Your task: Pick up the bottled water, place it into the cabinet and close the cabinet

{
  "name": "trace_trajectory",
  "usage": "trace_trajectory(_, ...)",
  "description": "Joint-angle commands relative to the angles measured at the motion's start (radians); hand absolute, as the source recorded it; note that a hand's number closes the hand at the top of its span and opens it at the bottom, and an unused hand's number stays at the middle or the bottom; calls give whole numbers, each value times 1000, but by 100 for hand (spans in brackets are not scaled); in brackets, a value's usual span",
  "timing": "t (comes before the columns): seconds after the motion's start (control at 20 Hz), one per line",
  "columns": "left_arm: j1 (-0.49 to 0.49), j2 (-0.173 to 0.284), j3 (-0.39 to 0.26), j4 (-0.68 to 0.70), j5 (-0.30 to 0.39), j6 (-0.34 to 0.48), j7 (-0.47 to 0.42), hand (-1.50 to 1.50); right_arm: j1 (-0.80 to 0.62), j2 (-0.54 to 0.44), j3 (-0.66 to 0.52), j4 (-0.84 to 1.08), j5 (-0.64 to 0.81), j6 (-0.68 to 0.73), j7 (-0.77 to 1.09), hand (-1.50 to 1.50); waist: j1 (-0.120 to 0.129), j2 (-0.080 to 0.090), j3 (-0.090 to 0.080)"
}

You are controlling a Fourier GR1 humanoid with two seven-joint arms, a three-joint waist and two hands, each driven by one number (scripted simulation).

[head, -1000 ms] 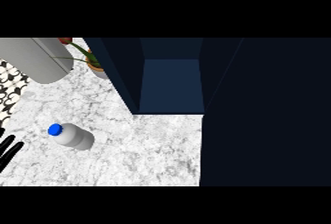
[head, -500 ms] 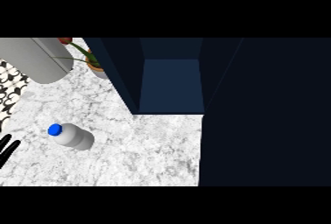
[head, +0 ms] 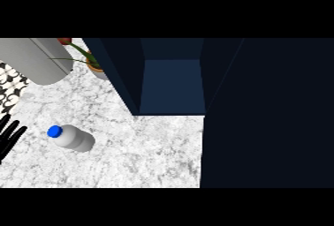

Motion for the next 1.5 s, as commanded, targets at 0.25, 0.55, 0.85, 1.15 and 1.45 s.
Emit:
trace_trajectory(0.25, -119, -9, -5, 285, -308, -62, -244, -150, 60, -28, -12, -21, -45, 30, -50, -150, -5, 1, 0)
trace_trajectory(0.55, -262, 71, -10, 553, -386, -67, -329, -150, 7, 20, 135, 22, 93, -53, -45, -150, -6, 3, -1)
trace_trajectory(0.85, -315, 61, -46, 770, -505, -23, -503, -150, 72, -39, 39, -42, -6, -8, -40, -150, -9, 3, -1)
trace_trajectory(1.15, -432, 88, -58, 996, -530, -15, -544, -150, 75, -19, 94, 47, 43, 7, -133, -150, -17, 5, -2)
trace_trajectory(1.45, -449, 89, -92, 1105, -582, -24, -662, -150, 53, -65, 28, -2, -31, 18, -65, -150, -21, 10, -4)
